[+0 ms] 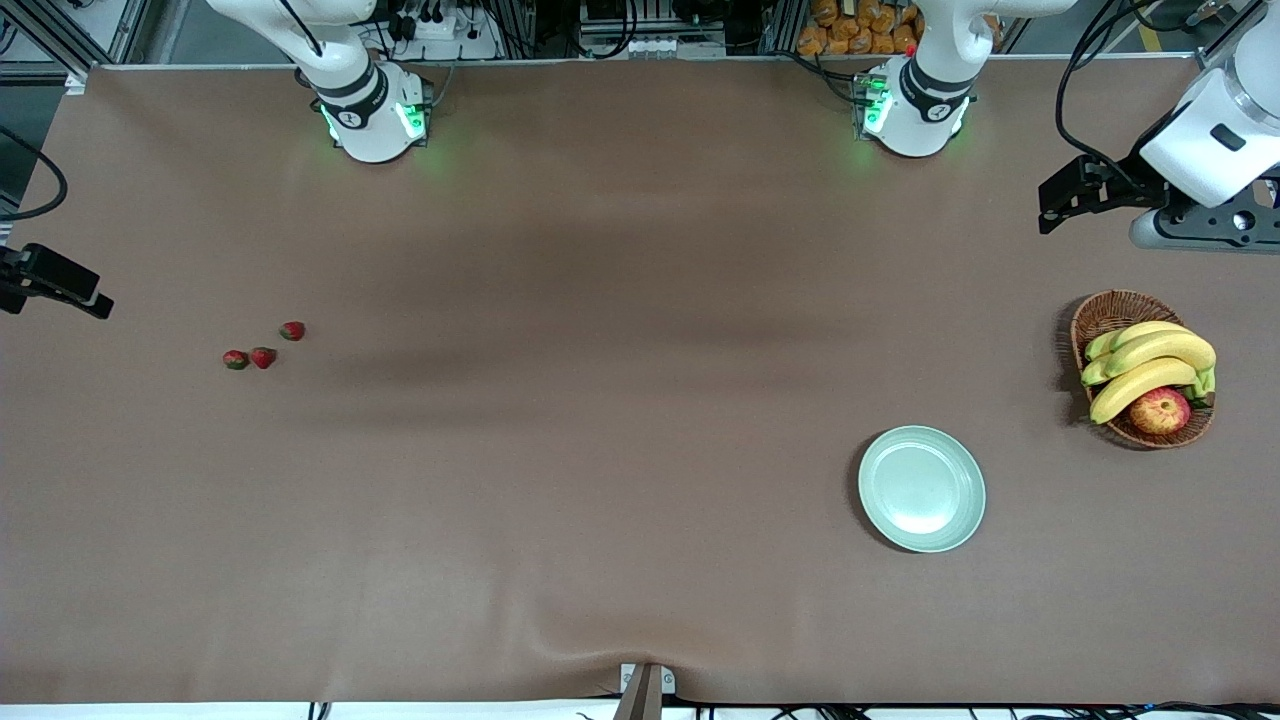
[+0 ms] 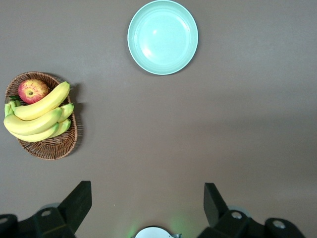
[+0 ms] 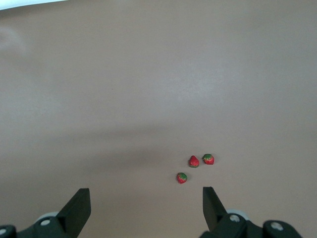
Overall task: Collect all strawberries into plate
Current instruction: 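Reach the right gripper toward the three red strawberries, then lower the right gripper and grasp one strawberry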
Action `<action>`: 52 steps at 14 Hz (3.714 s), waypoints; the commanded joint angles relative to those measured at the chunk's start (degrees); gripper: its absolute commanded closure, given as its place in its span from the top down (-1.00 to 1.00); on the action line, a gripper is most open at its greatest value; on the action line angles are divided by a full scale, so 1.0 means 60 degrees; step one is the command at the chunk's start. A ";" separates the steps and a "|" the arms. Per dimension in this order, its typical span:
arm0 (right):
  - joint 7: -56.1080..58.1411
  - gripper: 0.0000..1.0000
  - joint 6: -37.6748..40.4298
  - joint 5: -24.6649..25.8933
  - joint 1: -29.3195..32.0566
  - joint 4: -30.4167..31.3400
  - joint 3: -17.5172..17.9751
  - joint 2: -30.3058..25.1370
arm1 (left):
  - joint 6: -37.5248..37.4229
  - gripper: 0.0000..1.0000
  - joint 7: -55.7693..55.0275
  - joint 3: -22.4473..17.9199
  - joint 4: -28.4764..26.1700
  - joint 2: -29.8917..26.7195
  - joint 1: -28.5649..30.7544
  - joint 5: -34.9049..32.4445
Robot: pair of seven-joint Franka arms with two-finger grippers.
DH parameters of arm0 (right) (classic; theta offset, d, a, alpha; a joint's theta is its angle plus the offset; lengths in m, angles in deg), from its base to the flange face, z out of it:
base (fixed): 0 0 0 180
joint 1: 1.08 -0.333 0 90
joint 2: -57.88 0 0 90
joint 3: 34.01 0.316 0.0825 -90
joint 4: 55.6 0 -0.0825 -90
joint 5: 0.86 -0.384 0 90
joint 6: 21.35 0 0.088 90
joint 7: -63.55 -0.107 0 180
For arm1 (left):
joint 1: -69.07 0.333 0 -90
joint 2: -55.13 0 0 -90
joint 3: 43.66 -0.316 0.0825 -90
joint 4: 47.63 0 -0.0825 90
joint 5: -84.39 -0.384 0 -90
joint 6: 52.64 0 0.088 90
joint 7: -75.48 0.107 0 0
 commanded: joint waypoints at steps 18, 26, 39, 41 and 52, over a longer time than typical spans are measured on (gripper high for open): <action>0.0175 1.00 -0.0302 -0.0033 0.0527 0.0080 0.0018 0.1300 | -0.0367 1.00 0.0016 0.0023 0.0276 0.0321 0.0156 0.0020; 0.0189 1.00 -0.1090 0.0025 0.1392 0.1659 0.0003 0.1682 | -0.0338 1.00 -0.0072 0.0096 0.0144 0.0424 0.0229 0.0005; 0.1493 1.00 -0.5136 0.0260 0.2520 0.4913 0.0003 0.2091 | -0.0338 1.00 -0.0145 0.0096 0.0100 0.0424 0.0200 0.0005; 0.1522 1.00 -0.5806 0.0289 0.2695 0.5351 0.0003 0.2150 | -0.0338 1.00 -0.0145 0.0096 0.0086 0.0424 0.0200 0.0005; 0.1640 0.45 -0.7507 0.0289 0.3062 0.6173 0.0003 0.3204 | -0.0338 1.00 -0.0145 0.0154 0.0071 0.0394 0.0200 0.0005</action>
